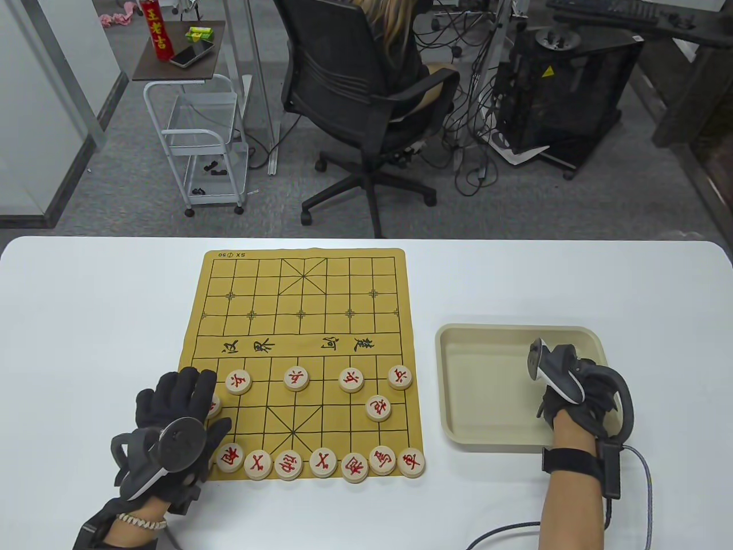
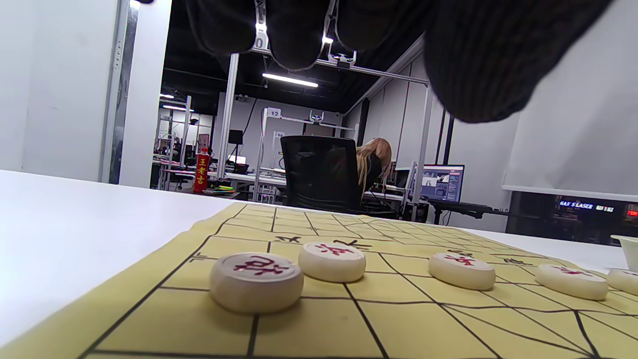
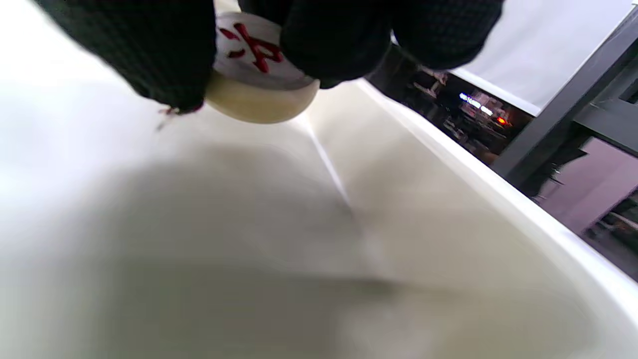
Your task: Set up Chinese chess pieces
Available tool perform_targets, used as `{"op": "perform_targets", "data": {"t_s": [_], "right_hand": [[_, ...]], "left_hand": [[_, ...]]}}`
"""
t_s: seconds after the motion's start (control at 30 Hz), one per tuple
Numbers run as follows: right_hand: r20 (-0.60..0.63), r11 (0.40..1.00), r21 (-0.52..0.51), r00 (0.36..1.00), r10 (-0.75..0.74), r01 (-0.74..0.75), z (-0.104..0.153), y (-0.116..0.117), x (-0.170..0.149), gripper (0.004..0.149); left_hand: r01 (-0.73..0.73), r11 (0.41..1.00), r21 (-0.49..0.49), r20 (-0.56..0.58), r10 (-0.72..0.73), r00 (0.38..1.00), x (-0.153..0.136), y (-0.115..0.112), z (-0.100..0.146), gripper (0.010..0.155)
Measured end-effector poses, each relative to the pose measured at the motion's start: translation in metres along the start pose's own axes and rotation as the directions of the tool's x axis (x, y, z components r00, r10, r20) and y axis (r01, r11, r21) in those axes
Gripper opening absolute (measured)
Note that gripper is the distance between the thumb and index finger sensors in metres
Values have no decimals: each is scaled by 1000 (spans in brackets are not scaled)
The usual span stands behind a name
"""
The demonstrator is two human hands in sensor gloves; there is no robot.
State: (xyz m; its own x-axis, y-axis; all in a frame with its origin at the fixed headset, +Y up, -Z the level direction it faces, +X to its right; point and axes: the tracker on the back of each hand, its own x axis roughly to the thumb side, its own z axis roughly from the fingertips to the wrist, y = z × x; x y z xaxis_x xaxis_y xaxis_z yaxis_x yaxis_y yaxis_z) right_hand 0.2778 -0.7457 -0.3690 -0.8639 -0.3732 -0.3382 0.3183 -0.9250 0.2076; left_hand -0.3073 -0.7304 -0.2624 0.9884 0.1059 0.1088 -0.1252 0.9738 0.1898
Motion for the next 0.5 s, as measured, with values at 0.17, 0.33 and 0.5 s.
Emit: {"op": "perform_targets", "data": {"t_s": [0.17, 0.33, 0.5], "right_hand": [[149, 969, -161, 975, -165, 188, 43, -37, 30, 79], [375, 909, -264, 903, -212, 324, 103, -69, 85, 79], [599, 854, -291, 778, -189, 431, 175, -85, 148, 79]], "left_hand": [[3, 1000, 0, 8, -3, 1000, 1, 0, 0, 87], [6, 1000, -11, 13, -6, 1000, 2, -3, 2, 86], [16, 1000, -23, 24, -16, 1000, 4, -5, 3, 86]]}}
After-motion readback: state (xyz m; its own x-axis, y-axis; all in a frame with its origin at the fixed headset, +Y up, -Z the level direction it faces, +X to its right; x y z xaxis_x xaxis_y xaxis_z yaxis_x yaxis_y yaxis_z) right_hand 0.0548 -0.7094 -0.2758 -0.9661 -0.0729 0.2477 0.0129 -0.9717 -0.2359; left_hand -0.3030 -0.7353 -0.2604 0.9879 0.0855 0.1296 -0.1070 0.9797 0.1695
